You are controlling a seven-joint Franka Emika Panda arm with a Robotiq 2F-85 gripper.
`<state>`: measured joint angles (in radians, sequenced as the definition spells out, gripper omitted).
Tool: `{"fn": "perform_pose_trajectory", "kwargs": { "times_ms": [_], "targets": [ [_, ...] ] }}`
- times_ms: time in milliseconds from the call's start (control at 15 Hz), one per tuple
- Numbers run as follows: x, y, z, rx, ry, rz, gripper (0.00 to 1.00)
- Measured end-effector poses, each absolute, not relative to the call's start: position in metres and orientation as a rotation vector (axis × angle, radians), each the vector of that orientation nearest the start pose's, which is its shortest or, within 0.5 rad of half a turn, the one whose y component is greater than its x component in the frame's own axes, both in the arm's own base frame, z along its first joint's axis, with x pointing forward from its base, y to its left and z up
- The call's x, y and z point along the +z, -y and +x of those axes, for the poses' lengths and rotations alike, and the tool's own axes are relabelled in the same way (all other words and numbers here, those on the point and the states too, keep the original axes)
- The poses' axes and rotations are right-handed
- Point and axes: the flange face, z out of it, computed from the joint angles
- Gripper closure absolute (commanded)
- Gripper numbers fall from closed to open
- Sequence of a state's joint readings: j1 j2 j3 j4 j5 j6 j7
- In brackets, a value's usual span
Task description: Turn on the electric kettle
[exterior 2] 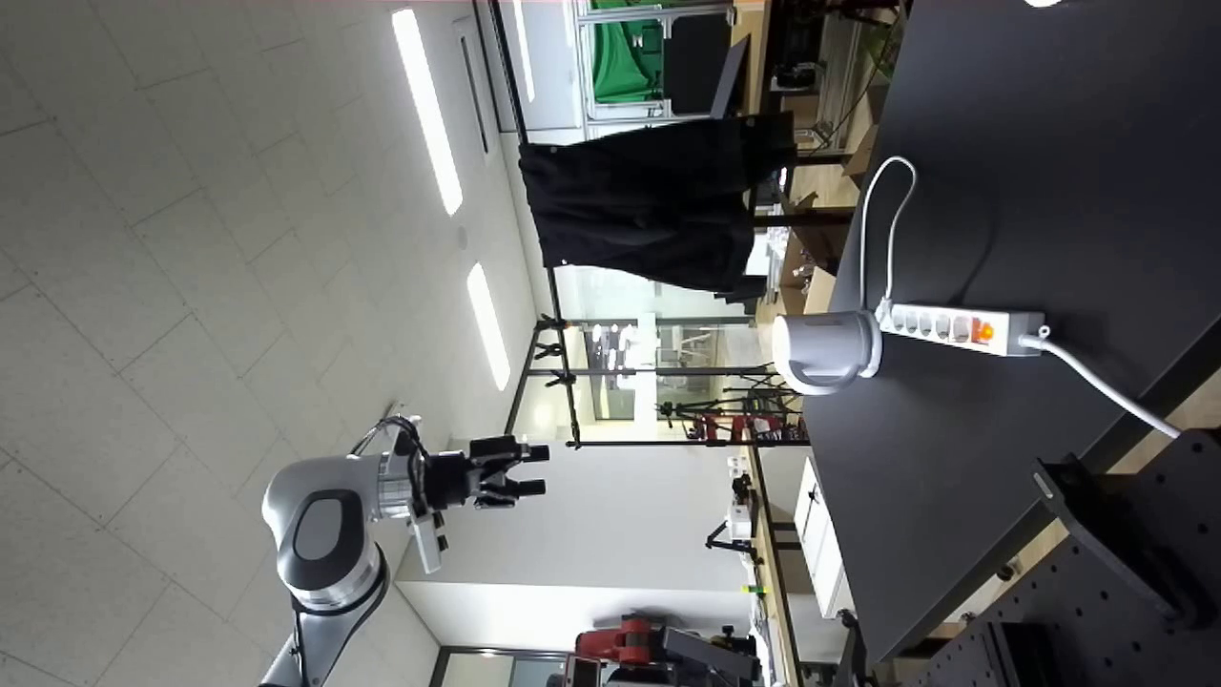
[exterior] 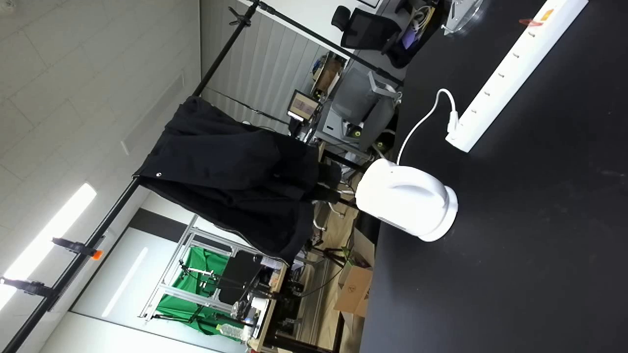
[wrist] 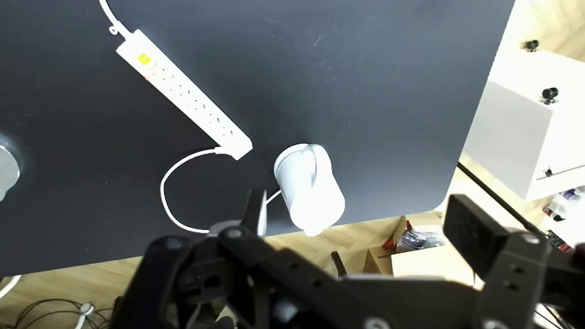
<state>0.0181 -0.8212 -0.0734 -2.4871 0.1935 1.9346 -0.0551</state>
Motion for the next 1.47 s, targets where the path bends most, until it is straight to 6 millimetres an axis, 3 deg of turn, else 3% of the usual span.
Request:
{"fn": "perform_pose_trajectory", "kwargs": {
  "times_ms": [133, 333, 667, 1000, 1133, 1467],
  "targets": [
    [0.571, 0.014, 0.337, -0.417, -0.014, -2.887, 0.00],
    [0.551, 0.024, 0.364, -0.439, 0.008, -2.896, 0.00],
    [0.509, 0.031, 0.432, -0.381, 0.028, -2.935, 0.00],
    [0.485, 0.021, 0.501, -0.306, 0.045, -2.962, 0.00],
    [0.481, 0.020, 0.513, -0.291, 0.047, -2.965, 0.00],
    [0.484, 0.020, 0.515, -0.296, 0.048, -2.964, 0.00]
  ]
}}
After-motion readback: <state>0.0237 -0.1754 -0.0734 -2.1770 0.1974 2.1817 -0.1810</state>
